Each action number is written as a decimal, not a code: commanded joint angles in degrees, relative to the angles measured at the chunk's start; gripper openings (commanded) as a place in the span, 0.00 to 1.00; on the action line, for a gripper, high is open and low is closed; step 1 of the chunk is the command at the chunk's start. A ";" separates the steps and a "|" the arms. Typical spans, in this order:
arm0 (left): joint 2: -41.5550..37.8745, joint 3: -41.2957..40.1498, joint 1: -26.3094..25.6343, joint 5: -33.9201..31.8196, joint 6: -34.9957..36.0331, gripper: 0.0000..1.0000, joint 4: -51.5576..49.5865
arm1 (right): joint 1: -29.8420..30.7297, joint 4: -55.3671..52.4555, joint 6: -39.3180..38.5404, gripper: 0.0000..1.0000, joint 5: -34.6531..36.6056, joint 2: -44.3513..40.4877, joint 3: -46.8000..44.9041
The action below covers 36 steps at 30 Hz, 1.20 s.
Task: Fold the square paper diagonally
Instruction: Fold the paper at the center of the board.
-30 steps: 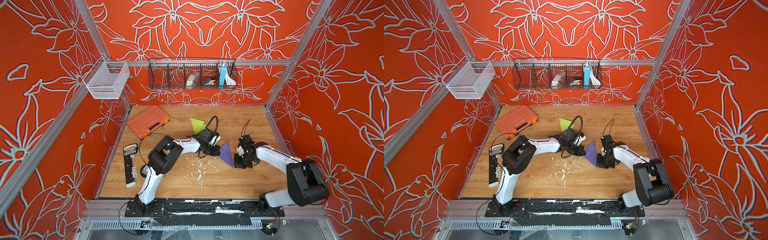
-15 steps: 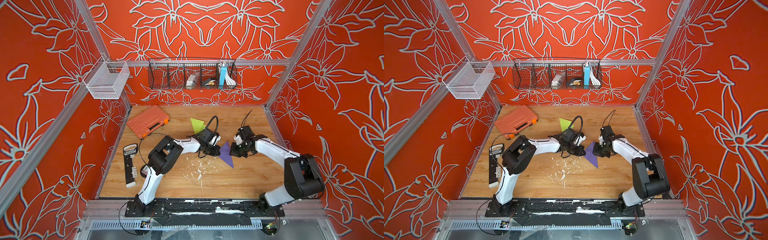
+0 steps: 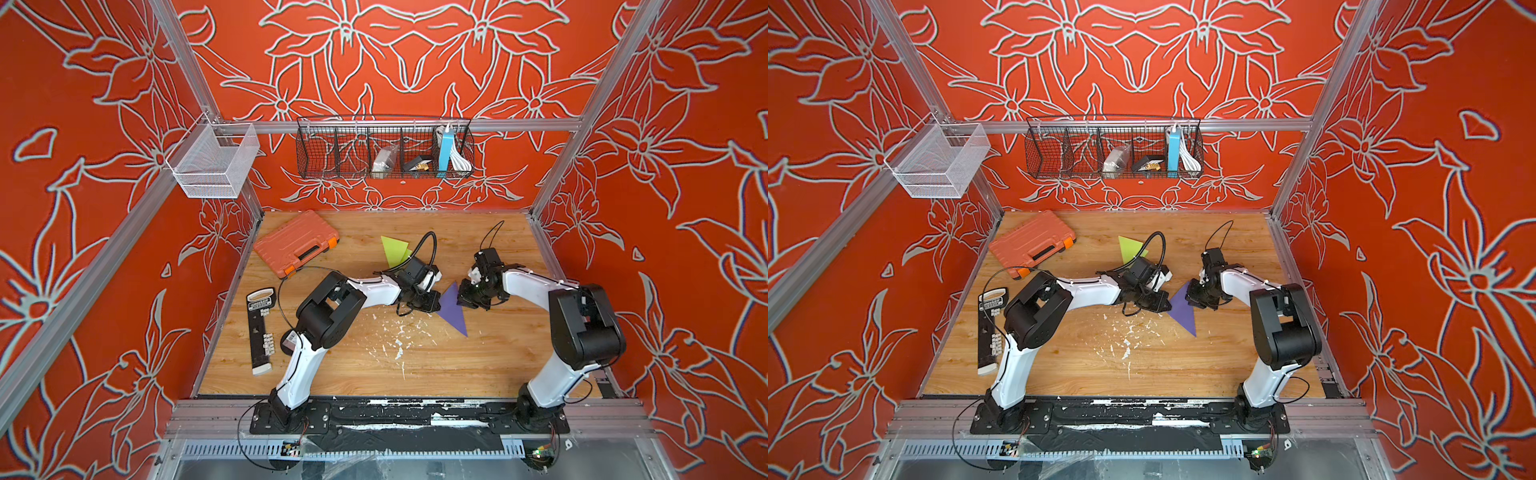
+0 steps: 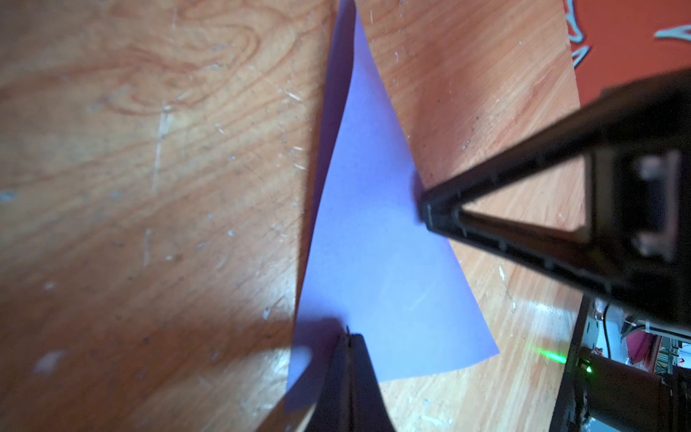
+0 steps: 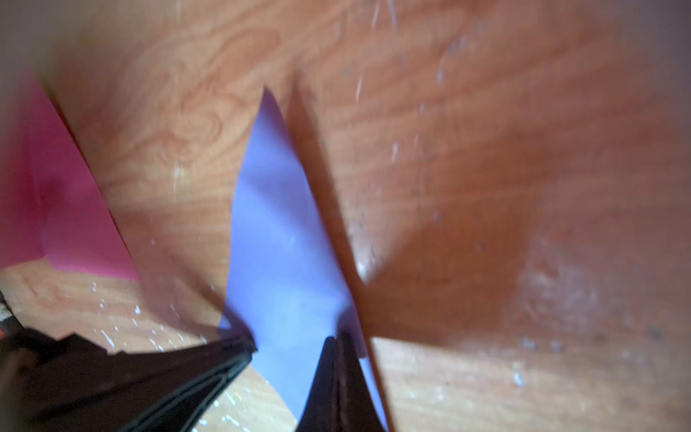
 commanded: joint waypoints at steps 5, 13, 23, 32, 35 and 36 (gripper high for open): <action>2.69 -1.15 -0.48 -3.49 1.57 0.00 -7.00 | -1.19 1.80 1.62 0.00 0.19 4.14 3.80; 2.60 -1.11 -0.50 -3.46 1.77 0.00 -7.18 | -1.53 2.36 1.90 0.00 -0.45 8.84 7.32; 2.29 -1.40 -0.56 -2.98 1.47 0.00 -6.68 | -1.13 2.20 1.16 0.00 -1.90 6.32 8.58; 2.25 -1.14 -1.66 -2.23 -2.05 0.00 -5.59 | -0.76 0.32 0.14 0.00 -3.04 -4.07 0.78; 1.92 -1.32 -1.79 -2.15 -3.16 0.00 -4.61 | 0.09 0.29 -0.40 0.00 -4.19 -4.53 -1.51; 1.71 -1.49 -1.87 -2.19 -3.51 0.00 -4.10 | 0.37 0.71 -0.27 0.00 -4.72 -4.49 -2.37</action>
